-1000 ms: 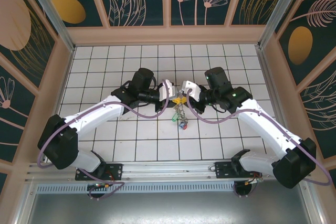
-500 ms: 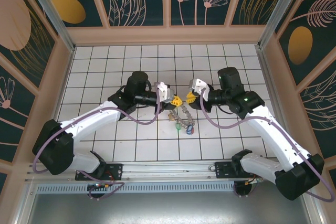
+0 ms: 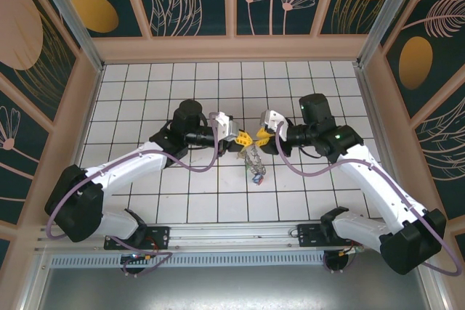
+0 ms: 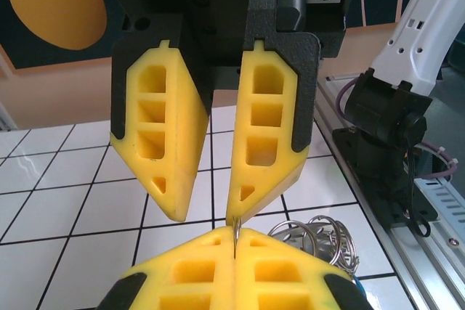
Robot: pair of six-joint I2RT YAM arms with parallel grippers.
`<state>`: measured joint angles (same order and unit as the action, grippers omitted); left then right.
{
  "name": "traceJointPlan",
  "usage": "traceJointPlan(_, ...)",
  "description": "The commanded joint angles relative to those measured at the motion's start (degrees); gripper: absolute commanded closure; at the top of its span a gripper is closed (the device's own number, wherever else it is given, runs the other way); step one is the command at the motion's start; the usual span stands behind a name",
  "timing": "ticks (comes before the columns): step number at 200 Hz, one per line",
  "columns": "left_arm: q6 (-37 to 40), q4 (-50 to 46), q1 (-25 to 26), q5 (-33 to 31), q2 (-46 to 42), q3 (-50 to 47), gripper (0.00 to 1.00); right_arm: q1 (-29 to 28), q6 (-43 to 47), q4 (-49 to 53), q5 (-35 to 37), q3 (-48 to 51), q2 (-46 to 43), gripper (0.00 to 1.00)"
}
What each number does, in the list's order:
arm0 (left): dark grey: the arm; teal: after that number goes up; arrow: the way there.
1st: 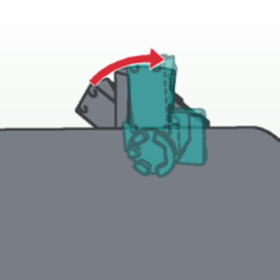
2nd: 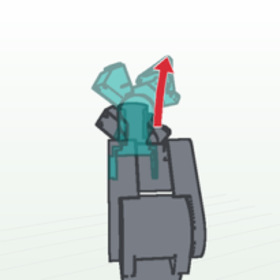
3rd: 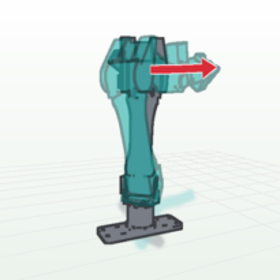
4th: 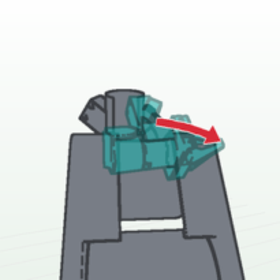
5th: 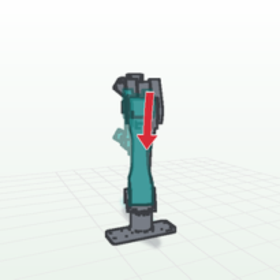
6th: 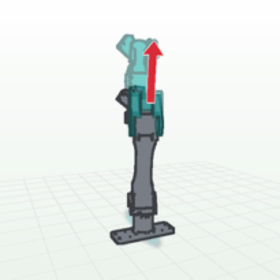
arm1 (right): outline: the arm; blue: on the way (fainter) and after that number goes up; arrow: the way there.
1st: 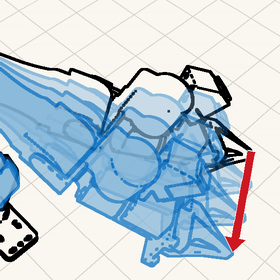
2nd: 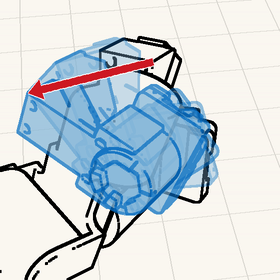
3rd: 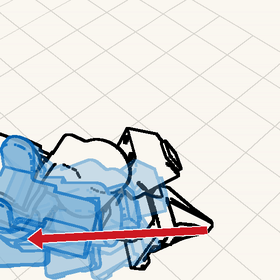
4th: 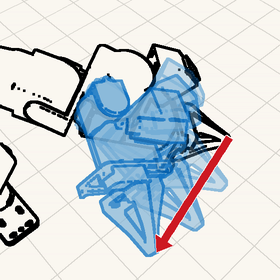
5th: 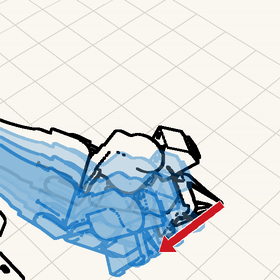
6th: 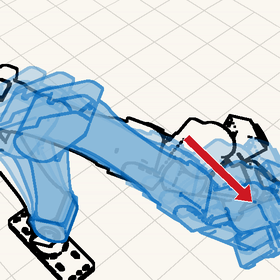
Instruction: Put the keys on the keyring
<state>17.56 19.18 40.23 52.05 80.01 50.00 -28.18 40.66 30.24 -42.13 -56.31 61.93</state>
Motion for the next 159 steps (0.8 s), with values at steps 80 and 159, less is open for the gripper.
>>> traceJointPlan(80, -2.24, 8.11, -0.09, -0.58, -2.03, -1.04, 1.00, -0.98, 4.47, 5.09, -4.14, 0.67, 1.79, 0.71)
traceJointPlan(159, -3.30, 8.28, -0.10, -0.55, -1.57, -0.90, 1.00, -1.39, 2.77, 1.37, -3.95, 1.36, 1.80, 0.68)
